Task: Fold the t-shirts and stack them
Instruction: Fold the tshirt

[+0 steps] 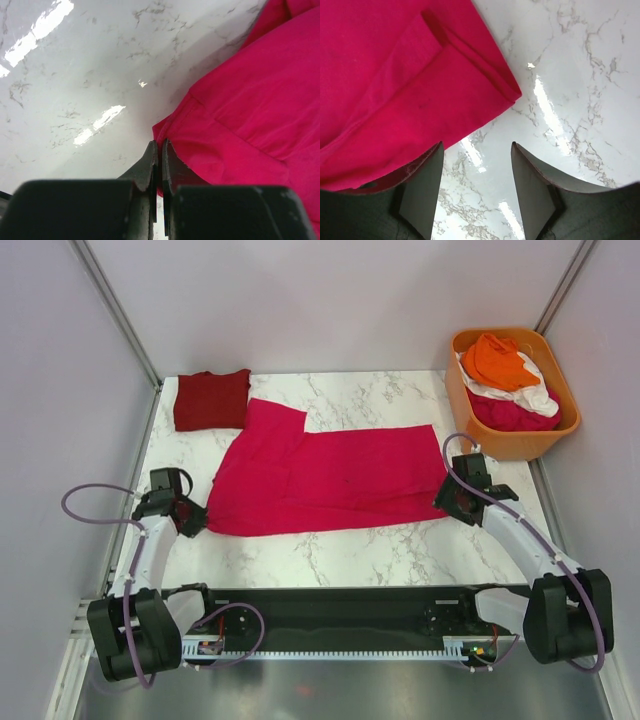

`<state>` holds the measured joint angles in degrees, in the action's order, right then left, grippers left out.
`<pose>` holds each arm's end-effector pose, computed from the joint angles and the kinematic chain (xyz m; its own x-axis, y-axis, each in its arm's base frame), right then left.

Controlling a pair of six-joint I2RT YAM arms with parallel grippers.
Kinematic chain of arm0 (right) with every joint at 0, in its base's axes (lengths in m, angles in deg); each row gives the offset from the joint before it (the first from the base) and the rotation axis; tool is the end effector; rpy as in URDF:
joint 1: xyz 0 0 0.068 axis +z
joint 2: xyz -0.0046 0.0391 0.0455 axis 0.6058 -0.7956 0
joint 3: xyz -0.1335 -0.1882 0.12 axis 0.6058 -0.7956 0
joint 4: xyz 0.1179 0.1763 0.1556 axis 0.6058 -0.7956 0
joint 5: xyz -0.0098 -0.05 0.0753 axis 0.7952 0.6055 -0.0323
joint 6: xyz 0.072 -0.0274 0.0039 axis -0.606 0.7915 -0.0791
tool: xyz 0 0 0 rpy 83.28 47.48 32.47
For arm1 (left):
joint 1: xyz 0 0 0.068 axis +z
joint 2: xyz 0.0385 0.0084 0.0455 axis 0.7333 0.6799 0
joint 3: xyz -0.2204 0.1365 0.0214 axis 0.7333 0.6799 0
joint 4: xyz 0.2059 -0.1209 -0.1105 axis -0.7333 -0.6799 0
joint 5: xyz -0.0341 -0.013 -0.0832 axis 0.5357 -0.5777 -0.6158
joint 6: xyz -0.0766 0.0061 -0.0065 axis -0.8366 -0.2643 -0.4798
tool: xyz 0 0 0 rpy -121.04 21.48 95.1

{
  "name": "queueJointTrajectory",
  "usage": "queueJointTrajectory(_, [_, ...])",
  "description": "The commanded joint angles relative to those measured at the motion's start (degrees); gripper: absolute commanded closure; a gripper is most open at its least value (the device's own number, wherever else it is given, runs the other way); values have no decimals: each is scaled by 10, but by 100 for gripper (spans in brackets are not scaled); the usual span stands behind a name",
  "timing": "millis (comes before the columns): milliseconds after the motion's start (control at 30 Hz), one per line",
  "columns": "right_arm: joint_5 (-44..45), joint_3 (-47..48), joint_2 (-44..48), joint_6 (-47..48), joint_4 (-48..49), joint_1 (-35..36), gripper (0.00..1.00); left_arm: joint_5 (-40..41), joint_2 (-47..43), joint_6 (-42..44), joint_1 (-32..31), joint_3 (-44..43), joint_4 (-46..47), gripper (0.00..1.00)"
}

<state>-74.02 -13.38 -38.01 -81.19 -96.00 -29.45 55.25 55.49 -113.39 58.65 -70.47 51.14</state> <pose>0.2374 0.0196 0.1651 -0.7134 0.4745 -0.5157 0.4658 0.8709 0.1569 0.2063 0.0452 0.1609 -0.4663 -0.8046 -0.3676 -0.7607 0.5768 -0.2976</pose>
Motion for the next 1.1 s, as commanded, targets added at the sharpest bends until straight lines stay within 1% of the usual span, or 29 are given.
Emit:
queueJointTrajectory(0, [-17,23,20,7,10,6,36,-6,-9,8,-5,21,6,98])
queueJointTrajectory(67, [-47,38,3,21,50,9,40,-6,-6,8,-5,29,6,98])
queueJointTrajectory(133, [-54,60,-28,29,67,25,43,-6,-3,8,-5,30,6,98])
queueJointTrajectory(233, [-29,93,-84,37,87,45,43,-6,-9,8,-5,29,6,98])
queueJointTrajectory(267, [-23,98,-97,37,101,45,43,-25,-11,6,-5,30,14,98])
queueJointTrajectory(300, [-20,103,-109,39,108,45,43,-59,-12,-2,-6,30,49,98])
queueJointTrajectory(433, [-5,137,-186,41,118,45,44,-61,-18,-1,-6,30,49,98])
queueJointTrajectory(533, [8,148,-221,38,115,45,44,-62,-19,1,-6,29,49,98])
queueJointTrajectory(700, [13,138,-248,28,119,45,44,-60,-19,1,-5,29,49,98])
queueJointTrajectory(800, [9,115,-261,26,146,45,44,-58,-18,1,-6,30,49,98])
queueJointTrajectory(933, [18,113,-271,23,170,46,46,-58,-16,1,-5,29,49,98])
queueJointTrajectory(1033, [31,122,-276,22,172,44,51,-56,-16,2,-6,30,49,98])
queueJointTrajectory(1067, [32,124,-278,22,171,43,56,-57,-17,2,-6,30,49,98])
